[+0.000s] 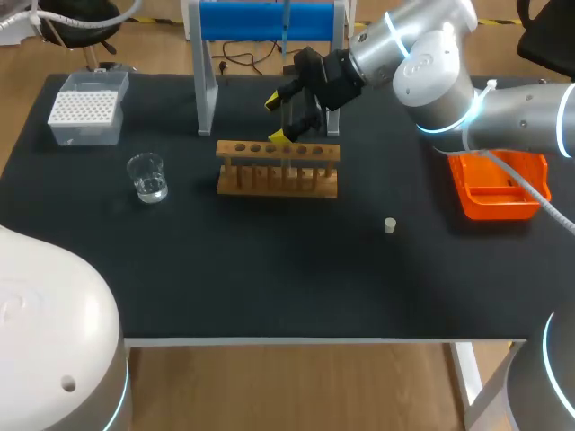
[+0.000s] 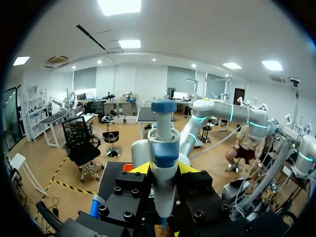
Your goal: Invert the test tube, pick up the pipette, mount the tip to pipette, aspirate from beaker and dispense into the tube, eject the tip, return the pipette, and cap with the stopper.
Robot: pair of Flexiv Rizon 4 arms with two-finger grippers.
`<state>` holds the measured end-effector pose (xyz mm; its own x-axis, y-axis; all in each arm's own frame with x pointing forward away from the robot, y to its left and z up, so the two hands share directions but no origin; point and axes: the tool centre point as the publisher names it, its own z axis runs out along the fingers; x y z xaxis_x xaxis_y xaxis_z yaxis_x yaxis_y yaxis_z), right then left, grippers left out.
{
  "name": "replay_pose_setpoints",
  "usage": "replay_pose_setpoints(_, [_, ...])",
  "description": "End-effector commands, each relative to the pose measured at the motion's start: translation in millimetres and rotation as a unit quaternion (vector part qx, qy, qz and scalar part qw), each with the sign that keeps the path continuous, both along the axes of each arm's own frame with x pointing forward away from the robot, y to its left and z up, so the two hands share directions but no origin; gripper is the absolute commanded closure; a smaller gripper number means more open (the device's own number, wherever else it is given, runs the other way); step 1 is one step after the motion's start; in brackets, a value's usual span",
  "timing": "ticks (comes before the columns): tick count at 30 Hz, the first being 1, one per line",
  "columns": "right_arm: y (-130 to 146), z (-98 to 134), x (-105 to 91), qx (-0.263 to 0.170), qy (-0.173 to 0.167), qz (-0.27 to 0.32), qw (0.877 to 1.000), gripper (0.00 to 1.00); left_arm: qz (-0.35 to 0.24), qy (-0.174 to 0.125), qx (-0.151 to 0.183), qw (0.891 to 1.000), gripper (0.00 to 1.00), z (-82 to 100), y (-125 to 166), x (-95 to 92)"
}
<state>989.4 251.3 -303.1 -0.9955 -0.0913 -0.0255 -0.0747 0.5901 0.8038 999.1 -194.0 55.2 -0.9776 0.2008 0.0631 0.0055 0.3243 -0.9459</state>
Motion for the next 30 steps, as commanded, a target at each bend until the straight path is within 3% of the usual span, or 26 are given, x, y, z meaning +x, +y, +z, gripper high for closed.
replay_pose_setpoints(1, [-1, 1, -0.2, -0.002, 0.001, 0.001, 1.000, 0.00, -0.001, 0.000, 0.002, 1.000, 1.00, 1.2, 1, -0.2])
replay_pose_setpoints(30, [-1, 1, -0.2, -0.002, 0.001, 0.001, 1.000, 0.00, 0.014, -0.004, -0.032, 0.999, 1.00, -32.5, 11, 1.8])
